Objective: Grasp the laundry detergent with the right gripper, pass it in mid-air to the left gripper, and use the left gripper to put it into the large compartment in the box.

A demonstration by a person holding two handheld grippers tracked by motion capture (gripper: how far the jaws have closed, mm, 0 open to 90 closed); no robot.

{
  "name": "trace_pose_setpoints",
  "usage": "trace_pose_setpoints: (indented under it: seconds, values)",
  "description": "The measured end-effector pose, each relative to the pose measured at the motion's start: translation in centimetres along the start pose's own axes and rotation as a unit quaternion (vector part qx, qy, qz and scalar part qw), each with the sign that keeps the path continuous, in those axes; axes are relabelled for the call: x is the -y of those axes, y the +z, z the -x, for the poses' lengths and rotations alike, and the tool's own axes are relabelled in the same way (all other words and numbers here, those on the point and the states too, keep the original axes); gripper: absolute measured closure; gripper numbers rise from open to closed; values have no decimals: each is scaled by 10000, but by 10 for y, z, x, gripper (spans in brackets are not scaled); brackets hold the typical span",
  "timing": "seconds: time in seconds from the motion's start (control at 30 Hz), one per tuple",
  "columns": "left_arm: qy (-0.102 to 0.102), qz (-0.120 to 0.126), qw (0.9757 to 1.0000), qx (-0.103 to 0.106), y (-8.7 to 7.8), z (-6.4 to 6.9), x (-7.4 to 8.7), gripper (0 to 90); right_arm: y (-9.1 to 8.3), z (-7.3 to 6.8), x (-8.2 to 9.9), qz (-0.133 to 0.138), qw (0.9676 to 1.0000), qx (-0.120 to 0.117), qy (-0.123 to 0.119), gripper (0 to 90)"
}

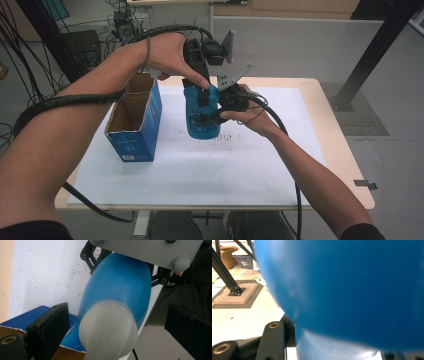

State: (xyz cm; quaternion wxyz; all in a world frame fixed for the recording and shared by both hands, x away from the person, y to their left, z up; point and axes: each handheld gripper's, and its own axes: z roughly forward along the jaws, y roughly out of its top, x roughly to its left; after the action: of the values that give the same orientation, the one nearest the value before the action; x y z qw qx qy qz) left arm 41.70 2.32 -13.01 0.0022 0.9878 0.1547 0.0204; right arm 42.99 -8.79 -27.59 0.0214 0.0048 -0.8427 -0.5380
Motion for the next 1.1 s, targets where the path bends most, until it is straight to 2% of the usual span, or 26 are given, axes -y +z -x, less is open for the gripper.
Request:
trace_pose_setpoints:
  seconds: [0.47,0.5,1.1]
  values:
    - [57,-60,10000,52,6,-1,-3,67,-3,-4,-2,54,9999,-98,-49,451]
    - [107,-79,9999,59,5,-1,-4,68,-3,-4,-3,60,9999,-114,-48,451]
    - [94,-67,9999,107,7,-1,-3,70,-1,-6,-5,88,9998,-147,-121,451]
